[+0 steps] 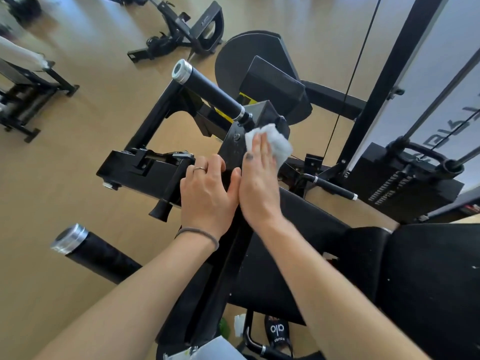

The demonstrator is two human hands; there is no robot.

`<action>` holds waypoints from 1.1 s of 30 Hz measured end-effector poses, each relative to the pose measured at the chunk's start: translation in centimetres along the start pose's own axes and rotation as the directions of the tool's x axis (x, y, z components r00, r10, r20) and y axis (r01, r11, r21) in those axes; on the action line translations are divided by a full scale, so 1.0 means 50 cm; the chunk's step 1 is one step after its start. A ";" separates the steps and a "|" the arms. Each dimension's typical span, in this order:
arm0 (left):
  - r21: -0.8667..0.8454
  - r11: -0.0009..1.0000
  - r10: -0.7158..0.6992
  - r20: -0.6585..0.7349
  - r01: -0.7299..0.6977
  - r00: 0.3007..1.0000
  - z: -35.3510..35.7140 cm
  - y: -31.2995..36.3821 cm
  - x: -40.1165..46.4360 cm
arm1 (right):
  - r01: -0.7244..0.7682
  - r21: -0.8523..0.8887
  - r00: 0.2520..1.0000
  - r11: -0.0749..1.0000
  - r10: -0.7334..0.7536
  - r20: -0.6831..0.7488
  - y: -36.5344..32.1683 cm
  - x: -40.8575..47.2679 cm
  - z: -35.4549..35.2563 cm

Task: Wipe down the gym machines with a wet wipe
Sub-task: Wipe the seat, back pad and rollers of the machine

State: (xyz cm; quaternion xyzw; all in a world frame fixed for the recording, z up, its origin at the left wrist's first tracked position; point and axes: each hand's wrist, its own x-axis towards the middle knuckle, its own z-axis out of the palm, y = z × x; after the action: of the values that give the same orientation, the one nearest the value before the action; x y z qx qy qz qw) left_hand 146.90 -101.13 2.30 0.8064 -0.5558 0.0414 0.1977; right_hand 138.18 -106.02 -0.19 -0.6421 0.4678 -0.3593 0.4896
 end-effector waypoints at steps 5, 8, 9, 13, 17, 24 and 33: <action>0.031 0.999 0.014 -0.013 -0.014 1.000 -0.001 0.001 -0.001 | -0.034 0.064 0.999 0.997 0.036 -0.033 0.004 0.083 -0.039; 0.039 0.999 0.021 -0.015 -0.021 1.000 -0.003 0.001 -0.001 | -0.126 0.050 0.991 0.991 0.128 -0.046 -0.005 0.180 -0.083; 0.041 0.999 0.020 -0.013 -0.020 1.000 -0.003 0.001 -0.001 | -0.182 0.061 0.981 0.981 0.185 -0.056 0.000 0.195 -0.087; 0.029 1.000 0.004 -0.003 -0.004 1.000 -0.003 0.000 -0.001 | -0.241 0.166 0.965 0.956 0.254 -0.063 0.022 0.188 -0.080; 0.029 1.000 0.004 0.005 -0.004 1.000 -0.004 0.002 0.000 | -0.261 0.302 0.952 0.917 0.296 -0.077 0.044 0.172 -0.071; 0.016 1.000 -0.005 0.007 0.004 1.000 -0.005 0.002 0.002 | -0.359 0.503 0.911 0.786 0.412 0.005 0.065 0.070 -0.032; -0.013 1.000 -0.017 0.007 0.018 1.000 -0.007 0.003 0.001 | -0.399 0.544 0.894 0.738 0.444 0.053 0.064 0.152 -0.099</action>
State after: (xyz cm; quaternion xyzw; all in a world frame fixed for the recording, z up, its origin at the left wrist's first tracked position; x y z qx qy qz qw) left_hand 146.86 -101.10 2.67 0.8101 -0.5496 0.0335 0.2013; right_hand 135.15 -114.98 -1.96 -0.3396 0.4993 -0.3818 0.6998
